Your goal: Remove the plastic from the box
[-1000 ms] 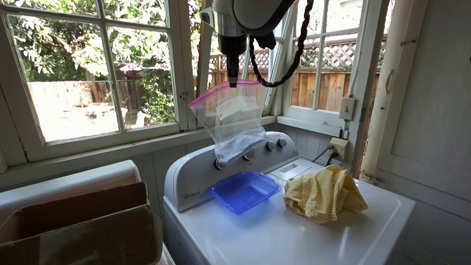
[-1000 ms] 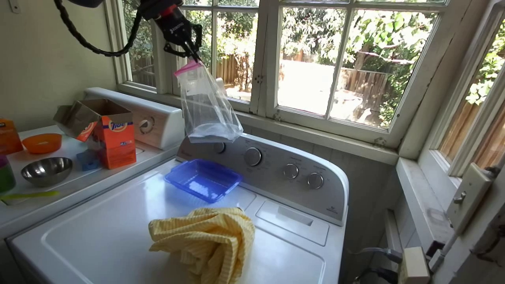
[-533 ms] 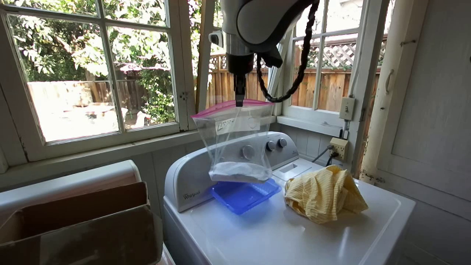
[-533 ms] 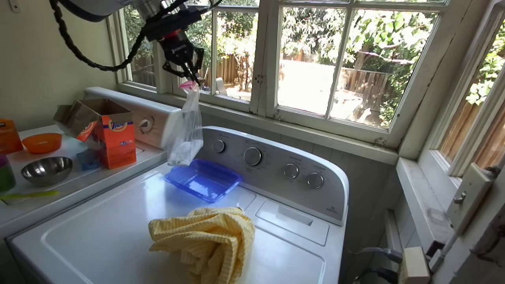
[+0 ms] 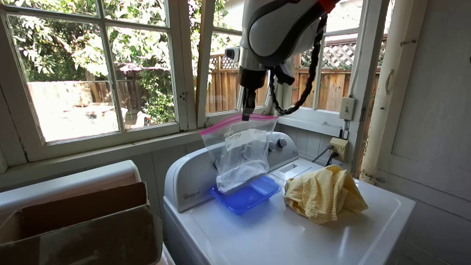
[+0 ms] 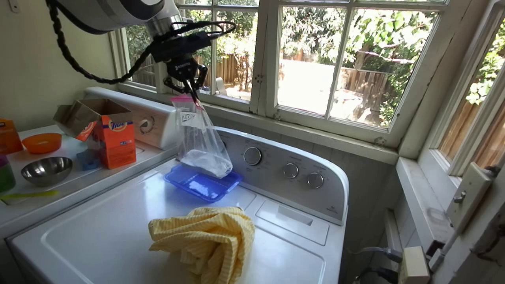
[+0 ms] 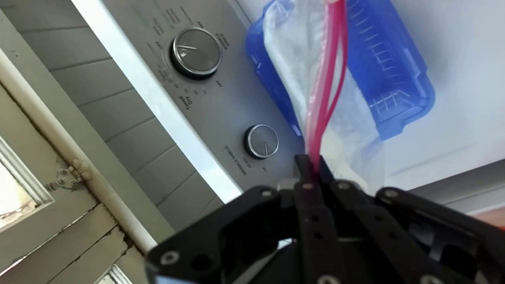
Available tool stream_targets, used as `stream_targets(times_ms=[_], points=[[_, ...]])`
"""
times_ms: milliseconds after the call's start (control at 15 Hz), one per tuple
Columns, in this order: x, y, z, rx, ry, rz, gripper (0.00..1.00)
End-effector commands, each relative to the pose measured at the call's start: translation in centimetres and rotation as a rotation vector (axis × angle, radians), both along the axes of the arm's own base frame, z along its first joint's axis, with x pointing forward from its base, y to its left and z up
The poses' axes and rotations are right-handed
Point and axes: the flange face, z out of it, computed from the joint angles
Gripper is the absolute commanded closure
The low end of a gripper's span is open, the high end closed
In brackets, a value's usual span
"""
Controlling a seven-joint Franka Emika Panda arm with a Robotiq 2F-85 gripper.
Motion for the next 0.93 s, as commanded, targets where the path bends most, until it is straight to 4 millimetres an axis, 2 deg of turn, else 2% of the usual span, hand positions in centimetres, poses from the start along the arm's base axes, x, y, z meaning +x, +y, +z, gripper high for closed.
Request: stream_targets(times_ms=[0,333,600,867], points=[[-1.4,-0.6,-0.5,0.060,0.014,0.031,0.99],[-2.1,-1.4,-1.3,0.077,0.035,0.012,0.99],[-2.1,-1.8,0.3,0.107,0.001,0.022,0.99],[-1.4,-3.5,2.0,0.108,-0.033,0.032,0.99]])
